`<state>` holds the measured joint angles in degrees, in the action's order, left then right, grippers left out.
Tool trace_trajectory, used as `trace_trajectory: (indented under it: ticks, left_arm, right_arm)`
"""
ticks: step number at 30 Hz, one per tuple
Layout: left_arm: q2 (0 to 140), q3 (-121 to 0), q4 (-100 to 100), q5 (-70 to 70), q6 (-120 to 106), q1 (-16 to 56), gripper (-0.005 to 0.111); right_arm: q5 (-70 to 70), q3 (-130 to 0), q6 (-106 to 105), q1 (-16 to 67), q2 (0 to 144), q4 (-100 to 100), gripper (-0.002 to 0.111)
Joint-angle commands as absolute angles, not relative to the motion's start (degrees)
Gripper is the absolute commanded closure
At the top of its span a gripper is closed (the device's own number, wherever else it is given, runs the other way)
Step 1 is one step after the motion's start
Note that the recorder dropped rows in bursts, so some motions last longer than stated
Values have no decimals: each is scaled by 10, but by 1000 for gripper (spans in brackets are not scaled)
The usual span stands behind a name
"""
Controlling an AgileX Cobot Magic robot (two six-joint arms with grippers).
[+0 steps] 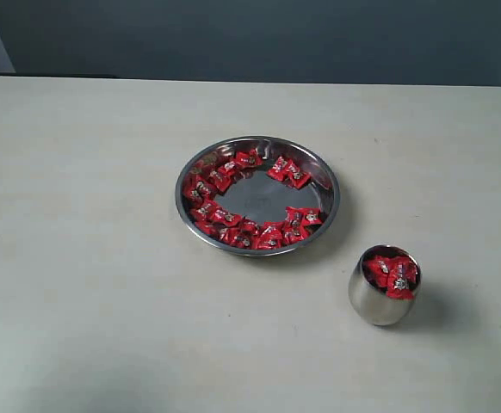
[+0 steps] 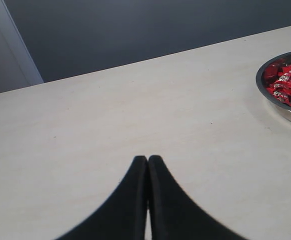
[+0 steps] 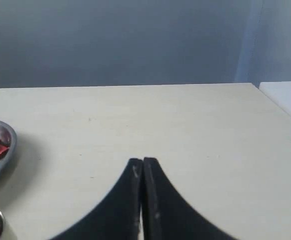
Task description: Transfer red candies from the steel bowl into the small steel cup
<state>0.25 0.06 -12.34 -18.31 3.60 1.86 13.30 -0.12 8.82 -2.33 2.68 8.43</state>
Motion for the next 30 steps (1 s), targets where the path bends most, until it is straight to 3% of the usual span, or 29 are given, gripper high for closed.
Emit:
trace_trajectory:
  ticks: [1, 10, 30]
  left_arm:
    - [0, 0, -125, -179, 39, 19, 106]
    - [0, 0, -125, -179, 39, 19, 106]
    - [0, 0, -125, -179, 39, 19, 106]
  right_arm:
    - [172, 0, 90, -33, 0, 84, 108]
    - [174, 0, 89, -91, 0, 83, 108]
    - [174, 0, 47, -93, 0, 70, 108]
